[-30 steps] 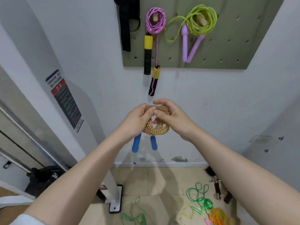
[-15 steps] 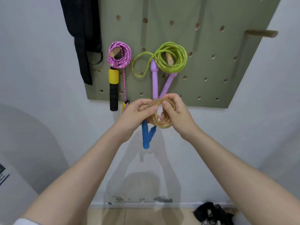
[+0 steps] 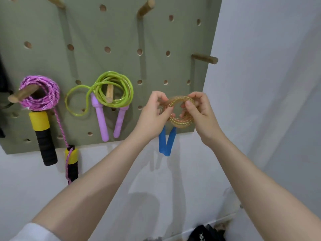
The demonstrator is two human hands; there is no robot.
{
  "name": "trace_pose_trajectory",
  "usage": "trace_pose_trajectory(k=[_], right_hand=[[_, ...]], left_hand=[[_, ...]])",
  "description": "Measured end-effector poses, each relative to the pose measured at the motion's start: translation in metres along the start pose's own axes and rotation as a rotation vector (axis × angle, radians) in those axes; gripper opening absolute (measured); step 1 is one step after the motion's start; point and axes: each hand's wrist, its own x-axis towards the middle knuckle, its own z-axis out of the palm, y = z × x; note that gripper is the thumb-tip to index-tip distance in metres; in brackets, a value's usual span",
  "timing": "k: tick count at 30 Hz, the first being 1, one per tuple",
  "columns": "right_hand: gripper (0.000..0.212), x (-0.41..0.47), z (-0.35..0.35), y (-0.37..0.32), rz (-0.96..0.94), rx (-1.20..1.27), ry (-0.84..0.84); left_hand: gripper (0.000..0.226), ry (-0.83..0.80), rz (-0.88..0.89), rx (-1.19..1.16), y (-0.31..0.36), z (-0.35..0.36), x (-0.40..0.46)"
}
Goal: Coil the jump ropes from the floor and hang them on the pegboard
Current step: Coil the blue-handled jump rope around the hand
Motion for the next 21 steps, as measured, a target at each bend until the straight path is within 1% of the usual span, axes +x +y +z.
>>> trace_pose_trajectory(k=[4,8,11,14,16,18,19,21], right_hand=[[0.014,0.028,-0.034,-0.022,-0.083,-0.060,0.138],[0.014,0.055,-0.053,-0.045,-0.203,-0.128,0.214],[0.011,0.074,-0.058,-0.048,-0.266,-0.199,0.323],[0.012,0.088,-0.062,-0.040,-0.252,-0.187,0.419],[0.015,0.101,-0.063,-0.033,-0.204,-0.157,0.430],[0.015,0.115,-0.059,-0.025,-0.133,-0.159,0.392],[0.014,0.123,-0.056,-0.020,-0.109,-0.180,0.362],[0.012,0.134,-0.052,-0.012,-0.097,-0.229,0.323]], left_hand=[[0.025,-0.022,0.106,0.080,0.028,0.030,0.044],[0.015,0.057,0.233,0.166,0.051,0.047,0.073],[0.013,0.075,0.264,0.171,0.058,0.057,0.089],[0.014,0.095,0.277,0.207,0.062,0.069,0.103],[0.018,0.133,0.289,0.221,0.058,0.073,0.112],[0.017,0.187,0.271,0.267,0.049,0.069,0.120],[0.017,0.213,0.259,0.348,0.043,0.066,0.124],[0.020,0.247,0.267,0.596,0.033,0.060,0.130]])
